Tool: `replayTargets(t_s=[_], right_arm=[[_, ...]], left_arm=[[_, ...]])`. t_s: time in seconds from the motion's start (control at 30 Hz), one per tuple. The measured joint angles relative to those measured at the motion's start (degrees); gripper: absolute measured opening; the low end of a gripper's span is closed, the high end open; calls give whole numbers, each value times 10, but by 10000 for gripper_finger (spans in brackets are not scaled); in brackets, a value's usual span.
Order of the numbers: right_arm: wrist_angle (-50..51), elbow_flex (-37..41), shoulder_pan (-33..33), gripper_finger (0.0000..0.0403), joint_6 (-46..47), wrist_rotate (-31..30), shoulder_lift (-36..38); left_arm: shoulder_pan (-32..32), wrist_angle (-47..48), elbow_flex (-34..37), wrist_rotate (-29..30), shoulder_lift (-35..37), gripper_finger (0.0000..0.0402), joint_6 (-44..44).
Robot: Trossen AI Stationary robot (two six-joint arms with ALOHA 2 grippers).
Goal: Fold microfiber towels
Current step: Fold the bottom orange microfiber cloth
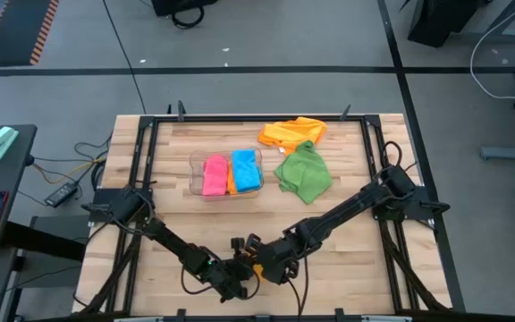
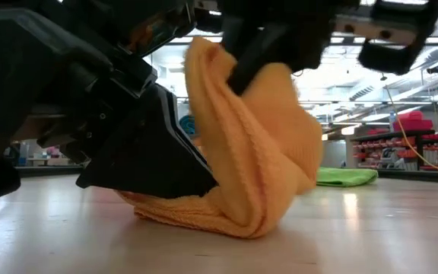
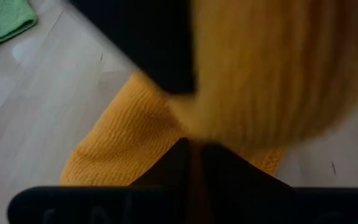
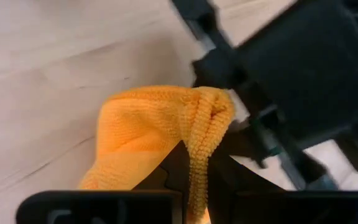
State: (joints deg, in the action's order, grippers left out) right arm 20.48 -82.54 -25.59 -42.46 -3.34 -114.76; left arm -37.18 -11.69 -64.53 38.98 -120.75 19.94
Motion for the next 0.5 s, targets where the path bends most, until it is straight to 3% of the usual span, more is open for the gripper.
replayTargets(t_s=[0.5], right_arm=[[-41, 6, 24, 42, -9, 25, -23]], left_arm=[[-7, -5, 0, 0, 0, 58, 1]])
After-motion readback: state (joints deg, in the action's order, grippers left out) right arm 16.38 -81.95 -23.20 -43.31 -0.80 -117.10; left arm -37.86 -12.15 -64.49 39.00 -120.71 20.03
